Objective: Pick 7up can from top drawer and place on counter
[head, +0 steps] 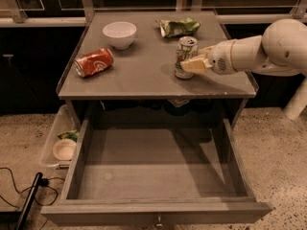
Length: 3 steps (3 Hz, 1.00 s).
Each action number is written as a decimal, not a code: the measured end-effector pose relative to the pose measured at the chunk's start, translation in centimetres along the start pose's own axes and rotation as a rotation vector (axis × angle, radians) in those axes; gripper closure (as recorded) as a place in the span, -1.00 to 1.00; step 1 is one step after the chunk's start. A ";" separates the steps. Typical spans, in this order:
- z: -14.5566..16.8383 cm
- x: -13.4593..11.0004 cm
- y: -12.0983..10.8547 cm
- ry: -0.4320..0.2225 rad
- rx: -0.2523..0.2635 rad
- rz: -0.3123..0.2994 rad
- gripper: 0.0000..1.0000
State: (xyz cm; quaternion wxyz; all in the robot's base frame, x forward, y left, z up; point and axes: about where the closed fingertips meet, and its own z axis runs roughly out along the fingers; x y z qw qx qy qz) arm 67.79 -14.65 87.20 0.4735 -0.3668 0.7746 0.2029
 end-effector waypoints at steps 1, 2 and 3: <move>0.0 0.0 0.0 0.000 0.000 0.000 -0.30; 0.0 0.0 0.0 0.000 0.000 0.000 -0.77; 0.0 0.0 0.0 0.000 0.000 0.000 -1.00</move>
Offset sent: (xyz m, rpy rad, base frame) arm 0.0000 0.0000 0.0000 0.0000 0.0000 0.0000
